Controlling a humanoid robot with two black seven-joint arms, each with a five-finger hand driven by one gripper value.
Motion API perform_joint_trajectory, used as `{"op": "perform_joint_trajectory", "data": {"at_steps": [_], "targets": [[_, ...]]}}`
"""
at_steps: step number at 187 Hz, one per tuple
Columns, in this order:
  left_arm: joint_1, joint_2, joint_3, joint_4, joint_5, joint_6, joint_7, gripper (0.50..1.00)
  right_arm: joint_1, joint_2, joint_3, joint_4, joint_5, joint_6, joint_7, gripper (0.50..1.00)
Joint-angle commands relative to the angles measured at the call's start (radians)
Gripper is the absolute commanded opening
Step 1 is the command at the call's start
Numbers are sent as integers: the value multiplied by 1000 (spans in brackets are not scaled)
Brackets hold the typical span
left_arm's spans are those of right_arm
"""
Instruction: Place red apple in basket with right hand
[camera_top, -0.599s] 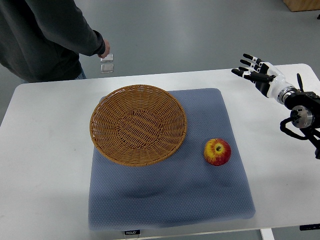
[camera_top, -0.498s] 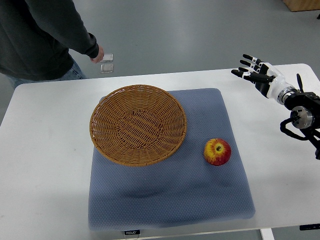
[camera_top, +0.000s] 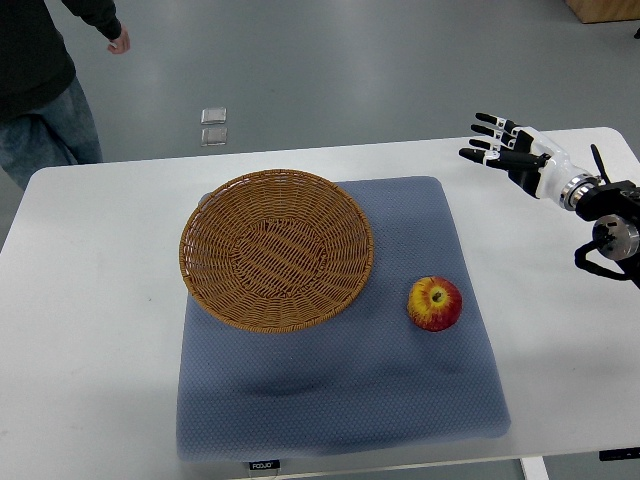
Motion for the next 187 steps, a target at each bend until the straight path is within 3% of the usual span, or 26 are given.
{"op": "perform_joint_trajectory", "data": {"at_steps": [1,70,134,146,187], "targets": [[0,0,0,-1,0,0,0,1000,0,-25,0,4,-60,42,14,913],[-1,0,0,-1,0,0,2,1000,10,-91,2,39,-188,159,44,913],[0,0,0,-1,0,0,2,1000,26,-250,8,257,-424,275,93,913],[0,0,0,-1,1,0,0,1000,29,-255,8,263,-430,277,93,913],[0,0,0,-1,0,0,2,1000,52,-368,5,452,-570,288,103,913]]}}
